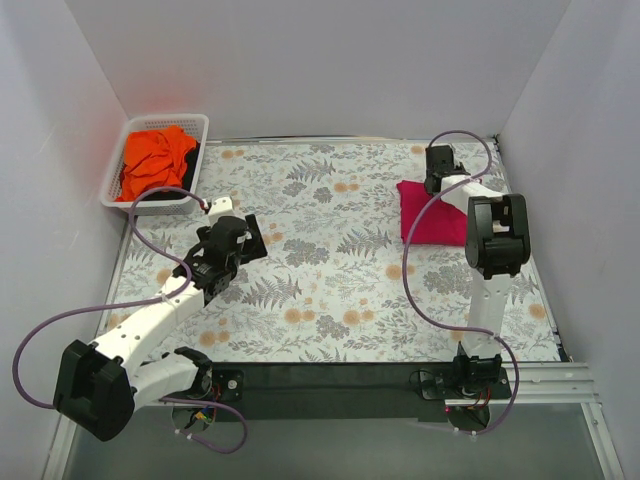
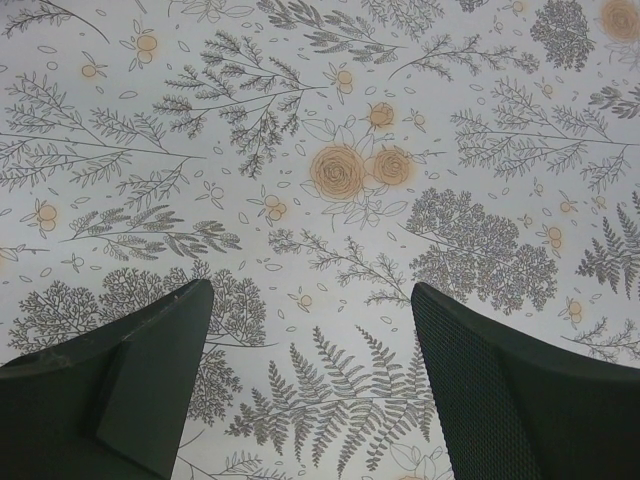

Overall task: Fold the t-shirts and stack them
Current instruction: Neatly place the folded tshirt to the corner, then reset both grippers

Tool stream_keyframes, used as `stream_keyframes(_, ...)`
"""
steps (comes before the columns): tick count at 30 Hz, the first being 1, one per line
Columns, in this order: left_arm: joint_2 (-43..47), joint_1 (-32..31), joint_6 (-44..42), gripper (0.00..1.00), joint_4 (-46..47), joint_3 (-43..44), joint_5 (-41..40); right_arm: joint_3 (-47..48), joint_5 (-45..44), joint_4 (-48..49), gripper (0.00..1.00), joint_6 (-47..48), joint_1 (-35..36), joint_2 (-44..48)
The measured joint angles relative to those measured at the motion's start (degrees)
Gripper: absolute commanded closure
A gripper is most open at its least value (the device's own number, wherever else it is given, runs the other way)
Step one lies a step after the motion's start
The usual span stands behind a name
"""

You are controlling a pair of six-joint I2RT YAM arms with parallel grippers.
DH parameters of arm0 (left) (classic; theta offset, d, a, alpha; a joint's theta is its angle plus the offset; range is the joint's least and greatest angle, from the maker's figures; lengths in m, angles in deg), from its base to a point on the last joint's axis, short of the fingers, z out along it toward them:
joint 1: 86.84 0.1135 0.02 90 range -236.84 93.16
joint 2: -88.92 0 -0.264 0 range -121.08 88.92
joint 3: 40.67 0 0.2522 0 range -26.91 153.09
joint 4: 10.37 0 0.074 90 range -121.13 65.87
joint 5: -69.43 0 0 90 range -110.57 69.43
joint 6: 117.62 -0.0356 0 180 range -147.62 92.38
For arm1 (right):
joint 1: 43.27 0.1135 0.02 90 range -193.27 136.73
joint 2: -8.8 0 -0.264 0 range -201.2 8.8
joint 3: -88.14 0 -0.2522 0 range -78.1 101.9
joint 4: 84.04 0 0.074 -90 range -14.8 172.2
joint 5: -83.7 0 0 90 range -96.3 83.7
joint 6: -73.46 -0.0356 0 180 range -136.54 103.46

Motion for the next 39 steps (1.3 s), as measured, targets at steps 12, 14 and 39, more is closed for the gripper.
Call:
stream_keyframes(12,-1.3,0.0,-0.4,0.26,0.0,-0.2,-0.2,1.3,-12.5,18.8,0.99,15.7,-7.7,-7.4)
stream_keyframes(14,-1.8,0.0,-0.4,0.26,0.0,-0.2,-0.2,2.6,-13.1,20.1,0.99,16.3,-8.8,-8.3)
stream_keyframes(39,-2.1,0.0,-0.3,0.25,0.0,-0.3,-0.9,14.4,2.3,-3.8,0.29,-9.0,-1.7,0.2)
